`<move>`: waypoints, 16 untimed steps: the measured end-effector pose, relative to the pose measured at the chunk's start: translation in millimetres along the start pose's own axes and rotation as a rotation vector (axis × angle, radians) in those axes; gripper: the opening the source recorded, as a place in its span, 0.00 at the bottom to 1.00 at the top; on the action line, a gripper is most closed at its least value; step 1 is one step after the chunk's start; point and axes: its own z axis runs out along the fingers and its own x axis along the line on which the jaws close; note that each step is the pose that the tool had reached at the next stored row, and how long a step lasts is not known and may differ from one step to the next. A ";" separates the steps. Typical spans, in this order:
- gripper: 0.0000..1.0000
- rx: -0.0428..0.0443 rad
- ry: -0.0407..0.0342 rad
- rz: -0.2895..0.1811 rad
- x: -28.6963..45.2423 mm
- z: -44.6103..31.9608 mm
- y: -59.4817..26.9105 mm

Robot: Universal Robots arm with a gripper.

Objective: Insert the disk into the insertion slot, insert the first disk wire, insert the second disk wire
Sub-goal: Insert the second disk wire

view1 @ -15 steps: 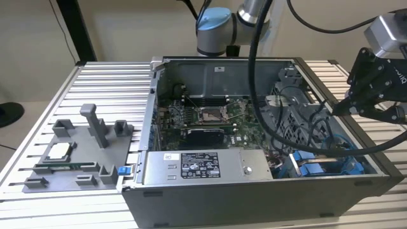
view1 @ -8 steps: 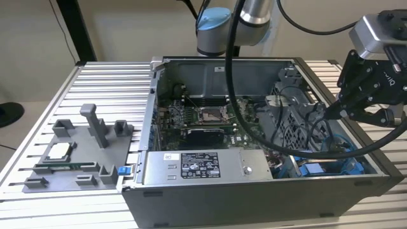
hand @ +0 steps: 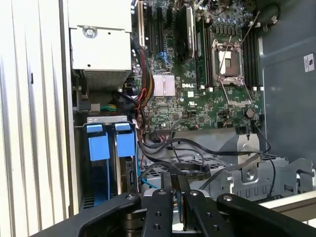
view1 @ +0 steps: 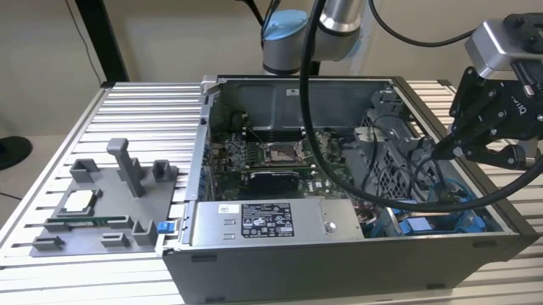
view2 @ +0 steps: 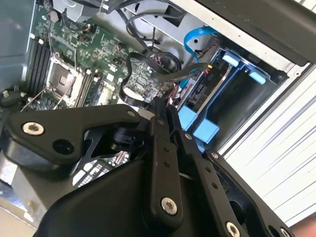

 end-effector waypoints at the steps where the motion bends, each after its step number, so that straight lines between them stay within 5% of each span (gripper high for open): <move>1: 0.00 0.0000 0.0000 0.000 0.0 0.0 0.0; 9: 0.00 0.0001 0.0016 0.000 -0.1 0.1 0.0; 16: 0.00 0.0030 0.0366 0.002 -0.1 0.2 0.1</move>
